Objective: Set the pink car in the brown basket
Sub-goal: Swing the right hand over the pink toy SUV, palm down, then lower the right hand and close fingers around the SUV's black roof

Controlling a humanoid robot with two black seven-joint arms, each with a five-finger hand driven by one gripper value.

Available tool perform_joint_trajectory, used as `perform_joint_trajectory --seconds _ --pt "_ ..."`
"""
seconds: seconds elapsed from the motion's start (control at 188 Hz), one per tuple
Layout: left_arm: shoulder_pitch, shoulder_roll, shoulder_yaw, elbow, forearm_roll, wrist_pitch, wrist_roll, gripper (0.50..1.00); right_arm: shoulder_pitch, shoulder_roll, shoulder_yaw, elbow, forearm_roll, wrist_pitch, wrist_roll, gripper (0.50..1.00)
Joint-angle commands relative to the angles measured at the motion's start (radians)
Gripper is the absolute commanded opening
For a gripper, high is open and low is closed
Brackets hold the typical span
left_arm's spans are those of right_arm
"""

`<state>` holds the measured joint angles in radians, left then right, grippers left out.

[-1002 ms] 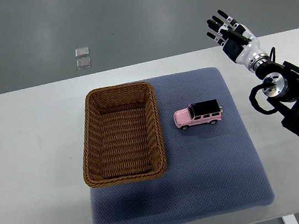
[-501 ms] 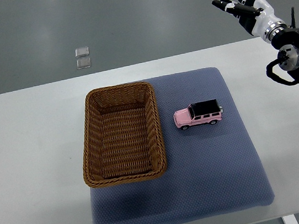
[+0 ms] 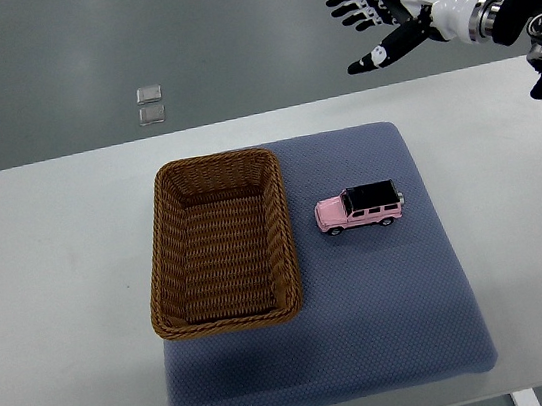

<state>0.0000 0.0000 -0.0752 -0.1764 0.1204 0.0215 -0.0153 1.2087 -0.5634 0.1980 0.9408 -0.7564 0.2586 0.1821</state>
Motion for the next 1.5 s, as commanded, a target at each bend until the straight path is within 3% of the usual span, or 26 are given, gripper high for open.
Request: perform_joint_trajectory --seconds 0.0,0.261,0.581,1.018,1.141,1.268,1.492 --pt "0.000 0.000 0.000 0.000 -0.001 0.000 0.000 1.000 0.017 -0.009 -0.061 0.069 -0.142 0.045 -0.023 0.903" --pt "0.000 0.000 0.000 0.000 -0.001 0.000 0.000 1.000 0.017 0.002 -0.170 0.139 -0.302 0.100 -0.069 0.903" --pt "0.000 0.000 0.000 0.000 -0.001 0.000 0.000 1.000 -0.047 0.042 -0.193 0.141 -0.374 0.085 -0.124 0.903" --pt "0.000 0.000 0.000 0.000 -0.001 0.000 0.000 1.000 -0.109 0.096 -0.195 0.087 -0.429 0.053 -0.127 0.889" --pt "0.000 0.000 0.000 0.000 -0.001 0.000 0.000 1.000 -0.110 0.099 -0.195 0.082 -0.431 0.050 -0.127 0.860" --pt "0.000 0.000 0.000 0.000 -0.001 0.000 0.000 1.000 -0.110 0.105 -0.195 0.082 -0.440 0.051 -0.127 0.762" --pt "0.000 0.000 0.000 0.000 0.001 0.000 0.000 1.000 -0.115 0.106 -0.195 0.082 -0.451 0.056 -0.125 0.725"
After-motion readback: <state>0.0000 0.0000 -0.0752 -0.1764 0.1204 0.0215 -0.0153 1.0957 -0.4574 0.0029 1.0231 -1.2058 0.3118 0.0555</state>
